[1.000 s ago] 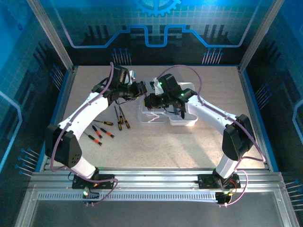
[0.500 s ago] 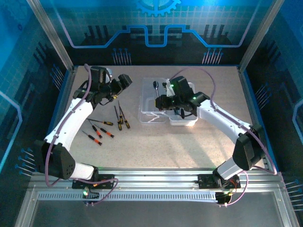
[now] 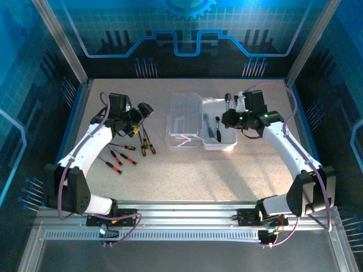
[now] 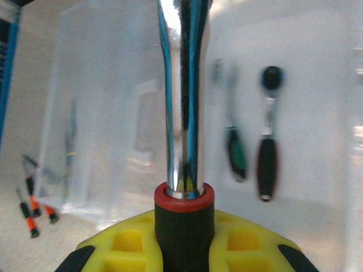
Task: Pack the tool kit
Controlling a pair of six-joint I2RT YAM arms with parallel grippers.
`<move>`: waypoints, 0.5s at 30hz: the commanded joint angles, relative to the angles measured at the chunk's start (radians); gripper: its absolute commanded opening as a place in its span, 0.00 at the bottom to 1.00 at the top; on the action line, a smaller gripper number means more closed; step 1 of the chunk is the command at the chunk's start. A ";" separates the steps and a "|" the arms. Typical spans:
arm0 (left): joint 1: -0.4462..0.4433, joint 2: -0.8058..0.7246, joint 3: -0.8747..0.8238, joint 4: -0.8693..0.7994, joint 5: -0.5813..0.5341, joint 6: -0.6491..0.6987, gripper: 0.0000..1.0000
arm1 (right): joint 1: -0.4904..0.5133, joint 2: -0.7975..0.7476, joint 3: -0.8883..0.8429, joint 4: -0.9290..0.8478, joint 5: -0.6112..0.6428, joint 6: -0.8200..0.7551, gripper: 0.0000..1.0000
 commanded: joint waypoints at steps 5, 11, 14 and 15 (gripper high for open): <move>-0.003 0.097 0.019 0.064 0.117 -0.035 0.96 | -0.065 0.073 -0.012 -0.040 -0.001 -0.088 0.03; -0.019 0.097 0.011 0.062 0.109 -0.036 0.95 | -0.051 0.223 0.023 -0.011 -0.007 -0.099 0.03; -0.042 0.084 0.028 0.027 0.060 -0.006 0.95 | -0.027 0.285 0.043 -0.004 0.025 -0.116 0.03; -0.051 0.081 0.039 0.014 0.045 0.005 0.95 | -0.022 0.302 0.051 -0.002 0.025 -0.117 0.02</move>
